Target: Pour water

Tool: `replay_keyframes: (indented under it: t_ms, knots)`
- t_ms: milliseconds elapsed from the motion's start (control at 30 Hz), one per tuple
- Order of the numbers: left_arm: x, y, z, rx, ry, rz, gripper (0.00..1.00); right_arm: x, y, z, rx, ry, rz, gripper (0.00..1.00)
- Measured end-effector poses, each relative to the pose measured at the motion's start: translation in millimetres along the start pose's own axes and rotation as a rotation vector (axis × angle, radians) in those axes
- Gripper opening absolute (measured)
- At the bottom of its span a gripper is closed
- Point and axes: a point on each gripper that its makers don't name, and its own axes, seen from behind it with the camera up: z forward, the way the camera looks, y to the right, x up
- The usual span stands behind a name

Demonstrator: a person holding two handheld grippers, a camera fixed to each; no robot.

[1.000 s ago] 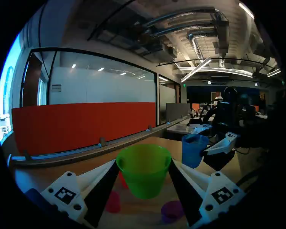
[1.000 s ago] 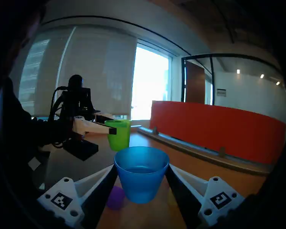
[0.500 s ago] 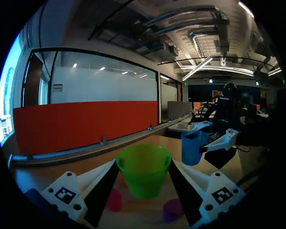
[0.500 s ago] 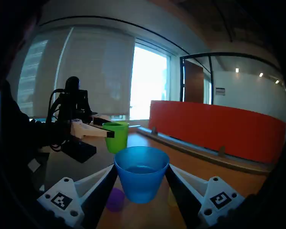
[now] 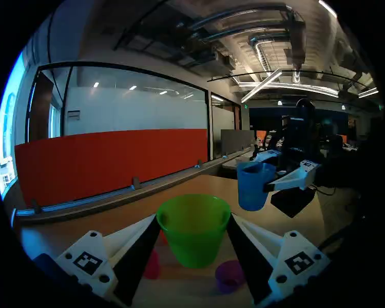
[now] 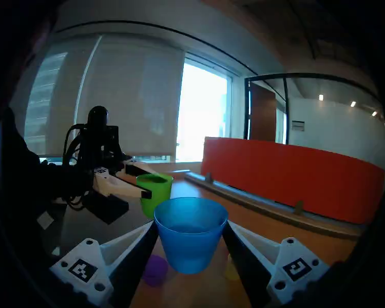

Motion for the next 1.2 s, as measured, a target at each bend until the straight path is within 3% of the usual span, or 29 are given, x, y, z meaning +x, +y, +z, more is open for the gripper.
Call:
replay_keyframes:
  t_ms: [867, 1200]
  knots:
    - [-18, 4.2, -1.3, -0.017, -0.034, -0.012, 0.87, 10, 4, 8.3, 0.004, -0.014, -0.033, 0.89]
    - [-30, 6.7, -1.0, -0.028, -0.054, -0.022, 0.87, 25, 12, 9.9, -0.006, -0.007, -0.072, 0.89]
